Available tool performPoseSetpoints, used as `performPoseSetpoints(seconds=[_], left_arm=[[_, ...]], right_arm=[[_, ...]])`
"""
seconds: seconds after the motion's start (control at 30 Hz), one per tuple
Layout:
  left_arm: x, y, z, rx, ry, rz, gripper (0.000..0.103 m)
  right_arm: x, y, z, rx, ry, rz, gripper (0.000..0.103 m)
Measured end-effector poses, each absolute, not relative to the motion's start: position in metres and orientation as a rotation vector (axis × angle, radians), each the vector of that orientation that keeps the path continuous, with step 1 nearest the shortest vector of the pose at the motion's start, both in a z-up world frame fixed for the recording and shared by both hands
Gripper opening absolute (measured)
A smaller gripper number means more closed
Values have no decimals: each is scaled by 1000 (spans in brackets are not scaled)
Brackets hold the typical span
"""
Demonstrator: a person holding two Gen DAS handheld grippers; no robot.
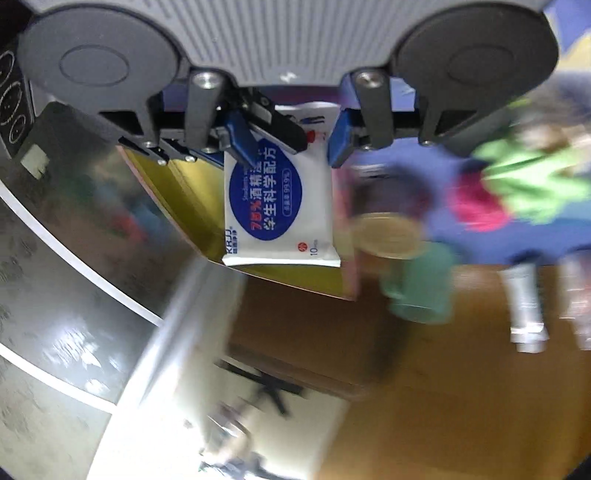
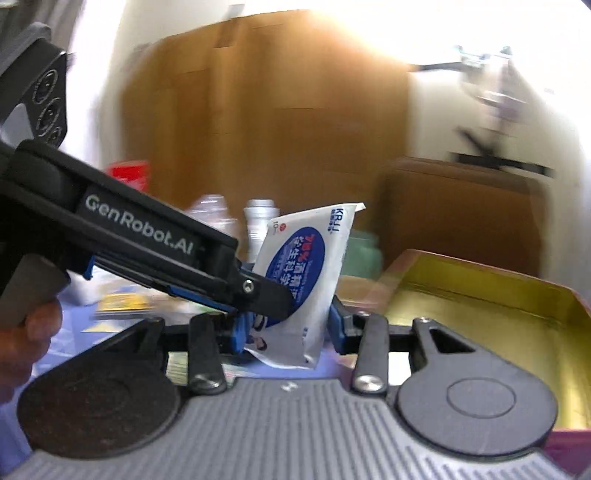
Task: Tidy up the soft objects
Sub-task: 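Lower the white packet into the pink tin and open the left tool, then grasp the green-patterned tissue pack with the left tool, then carry the green-patterned pack into the pink tin and release it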
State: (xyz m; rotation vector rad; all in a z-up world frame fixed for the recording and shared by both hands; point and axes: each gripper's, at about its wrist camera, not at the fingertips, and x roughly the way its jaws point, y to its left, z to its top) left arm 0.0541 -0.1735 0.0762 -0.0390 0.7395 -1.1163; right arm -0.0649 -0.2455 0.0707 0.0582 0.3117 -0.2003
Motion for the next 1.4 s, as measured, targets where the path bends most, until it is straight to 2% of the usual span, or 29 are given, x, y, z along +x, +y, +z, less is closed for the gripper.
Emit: performPoseSetpoints(seconds=[0.1,0.23,0.33,0.37,0.53,0.77,0.97,1.2,1.27,1.33,1.4], left_arm=[[48,-224,68,-20,761,-1155,42],[35,-261,57,38,793,-1141,45],[36,-266,52,48,812,-1101,59],[37,-263,54,36,807,-1096,60],[44,-216,72,-36,750,-1082,59],[65,-93,72,-111,702,-979,60],[84,-28,46,-180,781,-911,60],[87,-37,7,-164,895,-925,59],[85,-41,5,-155,878,-926,56],[82,-43,3,-139,883,-947,46],[75,-43,5,-133,885,-944,46]], right_arm=[[-77,-284,66,114,345,-294,46],[-81,-320,54,204,396,-371,48],[-84,-334,45,251,412,-421,63],[-91,-339,44,269,407,-438,71],[-94,-342,45,312,382,-427,71],[-96,-290,66,248,292,-223,69],[-64,-215,44,122,431,24,69],[-29,-194,24,93,578,35,77],[-23,-191,16,90,605,33,76],[-23,-186,11,79,602,33,70],[-27,-176,10,27,583,11,48]])
